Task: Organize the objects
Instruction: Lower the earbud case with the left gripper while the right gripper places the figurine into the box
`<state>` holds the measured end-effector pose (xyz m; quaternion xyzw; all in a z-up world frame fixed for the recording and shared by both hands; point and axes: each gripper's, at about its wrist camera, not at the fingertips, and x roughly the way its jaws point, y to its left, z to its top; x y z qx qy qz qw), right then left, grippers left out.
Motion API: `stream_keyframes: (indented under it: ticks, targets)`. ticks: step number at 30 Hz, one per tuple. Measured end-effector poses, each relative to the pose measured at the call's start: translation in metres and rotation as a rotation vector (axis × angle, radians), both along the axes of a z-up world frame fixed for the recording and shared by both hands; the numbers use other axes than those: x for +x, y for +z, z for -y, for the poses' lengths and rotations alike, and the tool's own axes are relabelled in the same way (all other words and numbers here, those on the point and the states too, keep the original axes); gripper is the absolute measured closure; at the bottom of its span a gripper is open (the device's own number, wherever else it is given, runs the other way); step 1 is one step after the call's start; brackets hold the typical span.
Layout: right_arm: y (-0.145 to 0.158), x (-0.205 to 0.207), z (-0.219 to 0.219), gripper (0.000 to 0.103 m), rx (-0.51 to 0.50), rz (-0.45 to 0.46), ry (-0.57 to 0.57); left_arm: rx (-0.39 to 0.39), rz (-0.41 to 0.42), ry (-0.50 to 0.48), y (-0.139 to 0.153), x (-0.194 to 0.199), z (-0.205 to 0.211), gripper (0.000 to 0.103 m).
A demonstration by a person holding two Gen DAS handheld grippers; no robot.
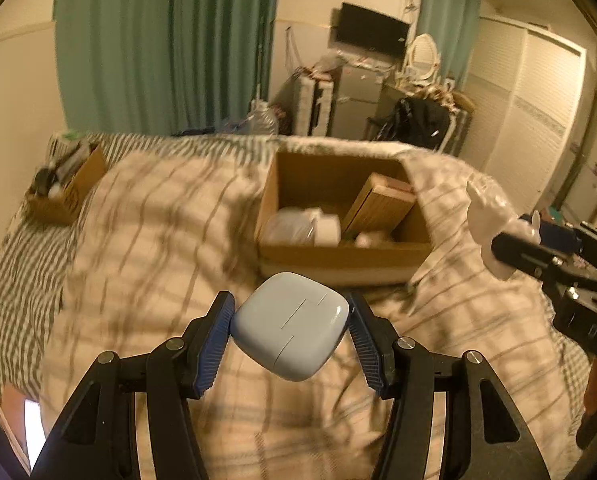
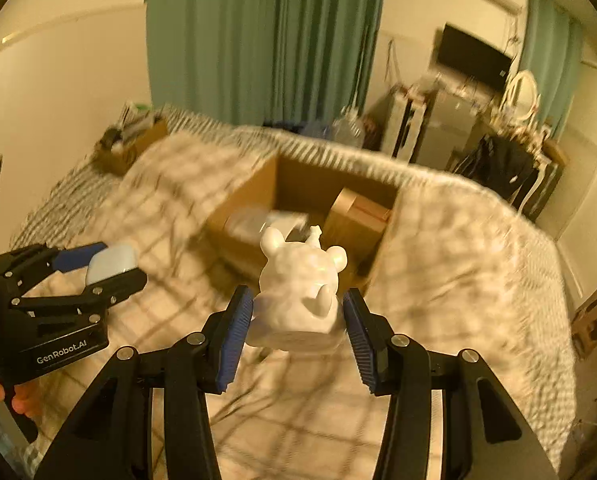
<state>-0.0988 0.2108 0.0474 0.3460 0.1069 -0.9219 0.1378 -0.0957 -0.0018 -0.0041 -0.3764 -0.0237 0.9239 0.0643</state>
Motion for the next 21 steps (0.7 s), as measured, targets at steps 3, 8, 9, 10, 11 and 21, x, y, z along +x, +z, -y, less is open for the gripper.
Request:
stream_keyframes:
  ticks: [3,8,9,10,11,21]
  targets:
    - [0.029,-0.01,-0.01,0.056,-0.005,-0.052,-0.008,-0.006,-0.035,-0.024,0.024,-0.015,-0.009,0.044]
    - [0.062,-0.039,-0.015,0.056,-0.016,-0.097,-0.013,0.049,-0.077,-0.111,0.046,-0.057,-0.023,0.044]
    - [0.066,-0.049,-0.015,0.056,-0.02,-0.101,-0.014,0.054,-0.072,-0.12,0.046,-0.064,-0.027,0.044]
    - [0.068,-0.056,-0.015,0.056,-0.025,-0.099,-0.013,0.059,-0.071,-0.129,0.044,-0.077,-0.031,0.044]
    - [0.068,-0.063,-0.015,0.056,-0.029,-0.093,-0.011,0.056,-0.071,-0.133,0.043,-0.081,-0.036,0.044]
    - [-0.025,-0.133,-0.011,0.056,-0.04,0.093,0.02,0.014,-0.014,-0.115,-0.021,-0.159,-0.041,0.044]
